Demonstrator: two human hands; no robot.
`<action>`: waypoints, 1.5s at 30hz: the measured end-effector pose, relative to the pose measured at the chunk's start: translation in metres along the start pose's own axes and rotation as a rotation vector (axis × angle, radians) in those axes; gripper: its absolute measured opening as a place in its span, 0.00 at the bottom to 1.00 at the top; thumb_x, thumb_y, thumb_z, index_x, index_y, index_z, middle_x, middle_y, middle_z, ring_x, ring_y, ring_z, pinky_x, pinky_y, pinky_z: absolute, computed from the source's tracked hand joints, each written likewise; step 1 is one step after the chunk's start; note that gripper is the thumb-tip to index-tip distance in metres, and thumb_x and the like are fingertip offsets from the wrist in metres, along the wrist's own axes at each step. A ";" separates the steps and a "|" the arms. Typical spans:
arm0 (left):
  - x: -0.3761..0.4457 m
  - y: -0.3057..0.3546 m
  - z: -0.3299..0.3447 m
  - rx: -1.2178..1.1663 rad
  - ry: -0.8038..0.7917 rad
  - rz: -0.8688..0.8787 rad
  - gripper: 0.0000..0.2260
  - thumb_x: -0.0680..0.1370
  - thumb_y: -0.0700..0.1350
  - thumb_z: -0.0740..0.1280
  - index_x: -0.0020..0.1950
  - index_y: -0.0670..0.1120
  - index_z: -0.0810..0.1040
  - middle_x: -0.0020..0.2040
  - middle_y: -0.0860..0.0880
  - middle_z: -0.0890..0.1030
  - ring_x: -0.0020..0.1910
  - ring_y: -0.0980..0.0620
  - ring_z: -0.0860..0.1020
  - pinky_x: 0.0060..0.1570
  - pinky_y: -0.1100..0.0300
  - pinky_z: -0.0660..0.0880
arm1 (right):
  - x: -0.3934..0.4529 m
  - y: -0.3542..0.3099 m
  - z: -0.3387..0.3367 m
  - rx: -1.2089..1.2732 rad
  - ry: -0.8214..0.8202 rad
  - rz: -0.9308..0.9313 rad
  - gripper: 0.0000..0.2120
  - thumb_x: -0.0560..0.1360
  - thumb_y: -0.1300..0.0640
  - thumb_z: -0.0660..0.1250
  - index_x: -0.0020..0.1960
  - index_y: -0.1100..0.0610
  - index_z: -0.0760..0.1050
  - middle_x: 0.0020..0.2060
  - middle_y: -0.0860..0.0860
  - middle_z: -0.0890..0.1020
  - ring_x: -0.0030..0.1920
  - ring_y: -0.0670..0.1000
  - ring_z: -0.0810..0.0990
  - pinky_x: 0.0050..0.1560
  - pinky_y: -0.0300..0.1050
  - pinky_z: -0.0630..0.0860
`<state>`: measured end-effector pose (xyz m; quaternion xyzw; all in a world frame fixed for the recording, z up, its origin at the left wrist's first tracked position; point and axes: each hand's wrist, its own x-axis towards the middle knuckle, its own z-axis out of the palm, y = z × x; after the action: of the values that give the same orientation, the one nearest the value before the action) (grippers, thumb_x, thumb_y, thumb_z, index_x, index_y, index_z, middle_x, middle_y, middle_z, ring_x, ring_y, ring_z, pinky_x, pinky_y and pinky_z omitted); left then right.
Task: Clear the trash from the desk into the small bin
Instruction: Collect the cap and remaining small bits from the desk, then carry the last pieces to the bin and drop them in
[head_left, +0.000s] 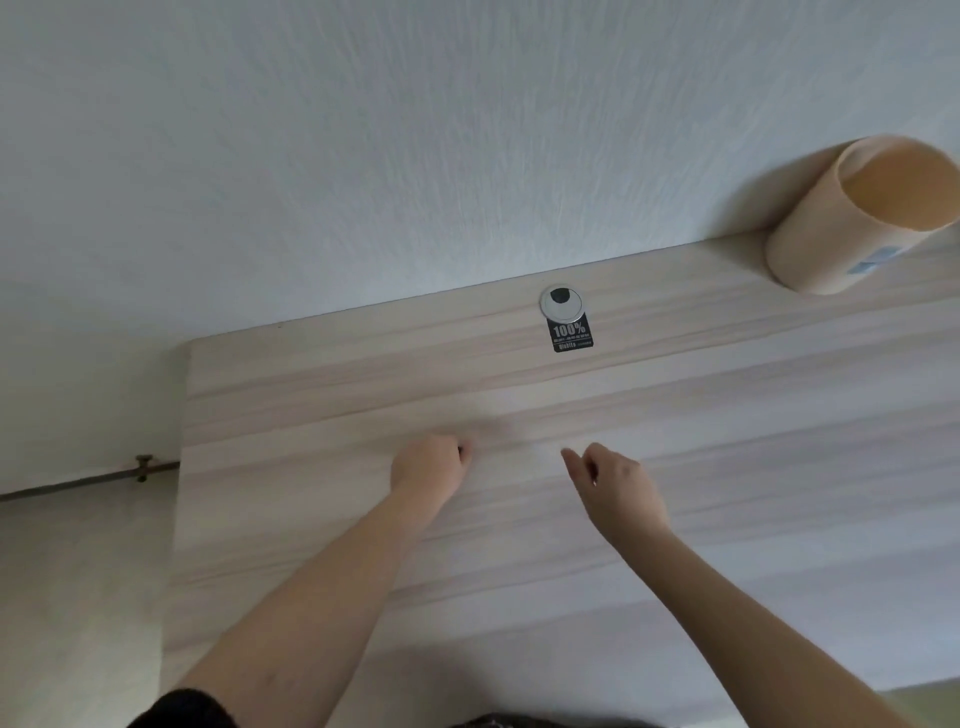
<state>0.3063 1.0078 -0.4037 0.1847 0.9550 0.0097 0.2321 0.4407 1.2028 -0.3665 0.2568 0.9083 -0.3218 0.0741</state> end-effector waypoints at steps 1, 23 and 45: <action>-0.012 0.001 -0.003 -0.039 -0.011 0.021 0.25 0.80 0.59 0.51 0.39 0.44 0.79 0.39 0.40 0.82 0.41 0.40 0.81 0.36 0.54 0.72 | -0.011 -0.001 -0.001 -0.013 -0.004 0.011 0.20 0.78 0.41 0.56 0.32 0.51 0.62 0.25 0.47 0.70 0.26 0.49 0.70 0.24 0.44 0.62; -0.265 -0.044 -0.036 -0.238 0.383 0.716 0.19 0.78 0.53 0.58 0.29 0.48 0.62 0.26 0.51 0.64 0.22 0.46 0.67 0.22 0.59 0.61 | -0.347 -0.049 0.033 0.030 0.365 0.200 0.12 0.77 0.64 0.59 0.58 0.56 0.74 0.50 0.52 0.78 0.40 0.54 0.79 0.40 0.48 0.74; -0.402 0.207 0.031 -0.069 0.260 1.262 0.19 0.78 0.50 0.65 0.32 0.49 0.59 0.27 0.52 0.61 0.24 0.50 0.60 0.23 0.60 0.59 | -0.543 0.126 -0.035 0.042 0.697 0.515 0.08 0.78 0.53 0.63 0.49 0.56 0.77 0.39 0.53 0.83 0.39 0.59 0.79 0.36 0.51 0.74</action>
<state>0.7236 1.0552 -0.2335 0.7005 0.6822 0.1975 0.0701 0.9716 1.0803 -0.2450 0.5697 0.7787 -0.2053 -0.1642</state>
